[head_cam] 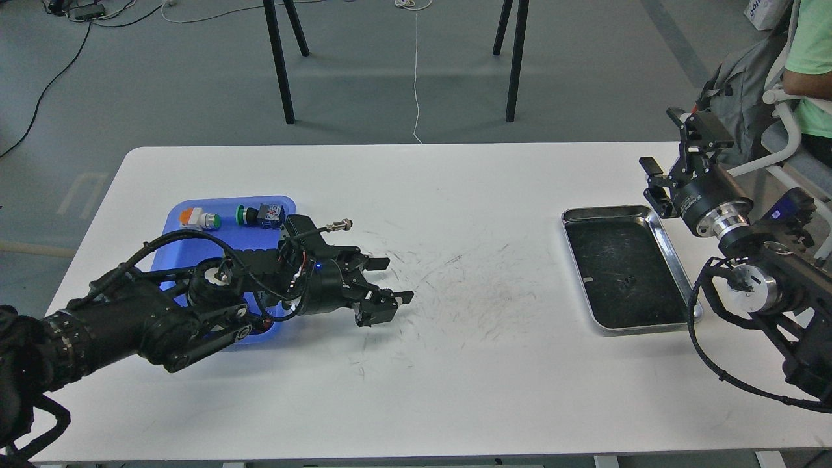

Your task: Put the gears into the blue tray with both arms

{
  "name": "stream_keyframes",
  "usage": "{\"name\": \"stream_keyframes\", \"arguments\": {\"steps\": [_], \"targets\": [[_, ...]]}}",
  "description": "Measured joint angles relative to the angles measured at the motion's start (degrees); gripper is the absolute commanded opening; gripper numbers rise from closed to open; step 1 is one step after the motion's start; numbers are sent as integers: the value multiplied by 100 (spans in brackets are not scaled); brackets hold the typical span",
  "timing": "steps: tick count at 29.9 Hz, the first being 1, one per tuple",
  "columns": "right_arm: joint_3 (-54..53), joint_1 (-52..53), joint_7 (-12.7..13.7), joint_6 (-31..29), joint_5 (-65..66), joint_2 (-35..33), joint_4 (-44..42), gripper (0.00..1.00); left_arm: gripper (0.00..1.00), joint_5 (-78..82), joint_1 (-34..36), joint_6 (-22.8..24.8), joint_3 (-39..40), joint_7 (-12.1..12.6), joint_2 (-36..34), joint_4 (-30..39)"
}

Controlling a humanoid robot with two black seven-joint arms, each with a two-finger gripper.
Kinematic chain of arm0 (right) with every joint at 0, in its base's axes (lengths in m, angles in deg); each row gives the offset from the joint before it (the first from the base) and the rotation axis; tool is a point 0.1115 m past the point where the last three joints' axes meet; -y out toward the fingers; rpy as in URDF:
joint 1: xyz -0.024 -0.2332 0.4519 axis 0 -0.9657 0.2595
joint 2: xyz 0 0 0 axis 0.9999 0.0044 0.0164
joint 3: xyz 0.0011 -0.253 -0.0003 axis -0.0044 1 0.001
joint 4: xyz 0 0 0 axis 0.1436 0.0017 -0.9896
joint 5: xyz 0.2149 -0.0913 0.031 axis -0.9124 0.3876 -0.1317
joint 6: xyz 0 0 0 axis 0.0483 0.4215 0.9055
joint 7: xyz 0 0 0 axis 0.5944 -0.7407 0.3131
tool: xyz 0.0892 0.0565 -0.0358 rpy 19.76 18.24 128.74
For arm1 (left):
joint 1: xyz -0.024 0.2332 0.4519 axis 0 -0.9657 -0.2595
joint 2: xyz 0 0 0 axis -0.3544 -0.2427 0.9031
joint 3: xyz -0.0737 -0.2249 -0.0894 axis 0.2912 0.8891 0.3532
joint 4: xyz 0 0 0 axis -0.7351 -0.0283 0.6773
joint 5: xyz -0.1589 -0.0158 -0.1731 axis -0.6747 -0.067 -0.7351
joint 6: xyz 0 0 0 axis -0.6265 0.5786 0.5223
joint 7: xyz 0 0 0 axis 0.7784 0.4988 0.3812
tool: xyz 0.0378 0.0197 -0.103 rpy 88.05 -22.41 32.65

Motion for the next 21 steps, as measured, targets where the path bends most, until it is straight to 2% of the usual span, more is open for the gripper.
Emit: {"name": "stream_keyframes", "arguments": {"steps": [13, 21], "targets": [[52, -3, 0, 12, 10, 23, 12, 94, 60, 142, -197, -290, -91, 0, 76, -206], [68, -11, 0, 12, 11, 23, 12, 94, 57, 219, -223, -440, -96, 0, 133, -323]]}}
